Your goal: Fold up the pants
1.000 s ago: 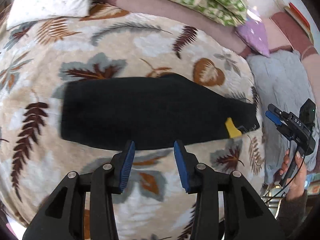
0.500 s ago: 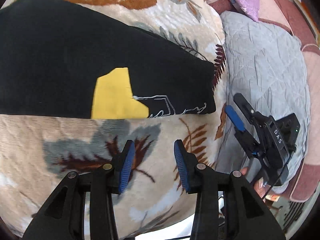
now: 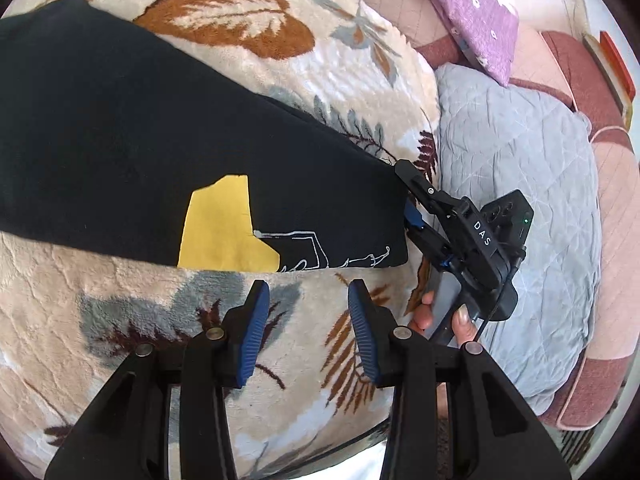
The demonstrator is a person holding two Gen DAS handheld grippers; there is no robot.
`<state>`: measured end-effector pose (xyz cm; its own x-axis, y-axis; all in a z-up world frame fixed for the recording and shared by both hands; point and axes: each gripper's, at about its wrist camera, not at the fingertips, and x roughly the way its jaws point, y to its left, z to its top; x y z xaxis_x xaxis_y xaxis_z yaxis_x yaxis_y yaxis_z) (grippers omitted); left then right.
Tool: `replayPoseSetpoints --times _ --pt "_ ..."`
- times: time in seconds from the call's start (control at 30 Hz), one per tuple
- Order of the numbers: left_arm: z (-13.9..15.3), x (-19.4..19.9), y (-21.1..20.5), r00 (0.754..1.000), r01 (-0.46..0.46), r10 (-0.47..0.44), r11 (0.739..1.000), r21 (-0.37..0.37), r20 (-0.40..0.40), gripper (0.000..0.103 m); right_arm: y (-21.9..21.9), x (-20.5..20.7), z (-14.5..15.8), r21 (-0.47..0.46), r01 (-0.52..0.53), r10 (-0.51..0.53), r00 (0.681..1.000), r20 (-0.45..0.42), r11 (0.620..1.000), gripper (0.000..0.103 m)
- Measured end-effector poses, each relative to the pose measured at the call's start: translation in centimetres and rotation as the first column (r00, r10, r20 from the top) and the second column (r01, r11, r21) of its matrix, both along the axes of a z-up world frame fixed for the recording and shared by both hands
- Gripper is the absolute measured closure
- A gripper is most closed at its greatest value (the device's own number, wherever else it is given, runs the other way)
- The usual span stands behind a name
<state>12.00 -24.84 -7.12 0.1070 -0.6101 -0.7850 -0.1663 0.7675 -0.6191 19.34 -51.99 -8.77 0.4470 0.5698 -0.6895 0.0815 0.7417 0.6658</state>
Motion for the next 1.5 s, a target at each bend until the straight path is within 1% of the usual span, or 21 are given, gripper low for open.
replayPoseSetpoints --times 0.03,0.1,0.17,0.2,0.23,0.37,0.47,0.63,0.73,0.83,0.87,0.9,1.0,1.07,1.1,1.13,1.17,1.2,1.23,1.3,1.5 --pt "-0.2 -0.1 -0.2 1.000 -0.004 0.004 1.000 -0.005 -0.010 0.064 0.1 0.3 -0.1 0.015 -0.018 0.018 1.000 0.004 1.000 0.042" --pt "-0.6 -0.3 -0.8 0.999 -0.013 0.012 1.000 -0.015 -0.031 0.064 0.4 0.7 0.0 -0.003 -0.074 0.074 0.997 0.009 0.997 0.043" --pt "-0.9 -0.6 -1.3 0.999 -0.029 0.028 0.999 -0.020 -0.042 0.064 0.7 0.7 0.4 -0.017 -0.115 0.115 0.993 0.012 0.993 0.061" --pt "-1.2 -0.6 -1.8 0.998 -0.038 0.037 0.999 -0.024 -0.048 0.064 0.8 0.8 0.4 -0.026 -0.128 0.128 0.992 0.000 0.991 0.078" --pt "-1.4 -0.7 -2.3 0.998 -0.045 0.044 0.999 -0.025 -0.053 0.064 0.7 0.6 0.6 -0.035 -0.122 0.122 0.993 -0.007 0.992 0.079" --pt "-2.2 -1.1 -3.9 0.994 -0.086 0.084 0.996 -0.028 -0.063 0.064 0.4 -0.3 2.1 -0.032 -0.100 0.101 0.994 0.030 0.994 0.083" --pt "-2.9 -0.8 -4.8 0.990 -0.127 0.124 0.991 -0.044 -0.068 0.064 0.3 -0.5 2.7 -0.027 -0.073 0.074 0.997 0.003 0.997 0.084" --pt "-3.7 0.2 -5.2 0.980 -0.196 0.195 0.980 -0.034 -0.049 0.064 -0.2 -0.2 3.8 0.045 -0.007 0.007 1.000 0.001 0.999 0.087" --pt "-3.9 1.2 -5.6 0.975 -0.218 0.216 0.975 -0.041 -0.049 0.064 -0.9 0.5 3.9 0.044 0.037 -0.036 0.999 -0.006 0.998 0.092" --pt "-3.7 1.6 -6.3 0.977 -0.213 0.212 0.977 -0.029 -0.024 0.064 -2.0 1.2 3.3 0.053 0.072 -0.071 0.997 -0.019 0.996 0.092" --pt "-3.9 1.7 -6.5 0.977 -0.213 0.212 0.977 -0.027 -0.023 0.064 -2.2 1.4 3.0 0.066 0.068 -0.066 0.997 -0.032 0.996 0.091" --pt "-3.9 1.8 -6.7 0.977 -0.214 0.213 0.977 -0.022 -0.017 0.064 -2.4 1.3 2.7 0.070 0.063 -0.060 0.997 -0.043 0.996 0.087" --pt "-3.9 2.1 -7.2 0.974 -0.227 0.227 0.974 0.001 -0.001 0.064 -2.9 1.0 1.8 0.072 0.043 -0.038 0.997 -0.071 0.996 0.087" --pt "-3.8 2.6 -7.7 0.979 -0.204 0.204 0.978 0.033 0.002 0.064 -3.3 0.7 1.4 0.069 0.050 -0.044 0.996 -0.077 0.996 0.084" --pt "-3.8 2.8 -7.7 0.981 -0.191 0.192 0.980 0.045 -0.003 0.067 -3.2 0.7 1.4 0.055 0.040 -0.036 0.997 -0.071 0.998 0.079" --pt "-3.6 2.8 -7.7 0.984 -0.180 0.180 0.982 0.058 -0.005 0.071 -3.2 0.6 1.4 0.058 0.041 -0.037 0.997 -0.069 0.997 0.072" --pt "-3.7 2.9 -7.6 0.986 -0.168 0.169 0.984 0.065 -0.008 0.078 -3.2 0.6 1.3 0.067 0.043 -0.039 0.997 -0.067 0.997 0.068" --pt "-3.9 3.0 -7.4 0.985 -0.169 0.170 0.984 0.057 -0.021 0.080 -3.1 0.7 1.3 0.071 0.048 -0.043 0.997 -0.067 0.996 0.061" --pt "-4.2 3.1 -7.1 0.984 -0.174 0.175 0.984 0.038 -0.035 0.080 -3.0 0.8 1.2 0.069 0.051 -0.046 0.997 -0.068 0.996 0.058" --pt "-4.5 3.1 -6.8 0.980 -0.190 0.190 0.982 0.009 -0.055 0.080 -2.7 1.1 0.8 0.055 0.037 -0.033 0.996 -0.080 0.998 0.058" --pt "-4.5 3.0 -7.5 0.980 -0.196 0.197 0.980 0.028 -0.039 0.080 -1.3 1.8 -1.1 0.076 -0.025 0.032 0.995 -0.093 0.997 0.058"
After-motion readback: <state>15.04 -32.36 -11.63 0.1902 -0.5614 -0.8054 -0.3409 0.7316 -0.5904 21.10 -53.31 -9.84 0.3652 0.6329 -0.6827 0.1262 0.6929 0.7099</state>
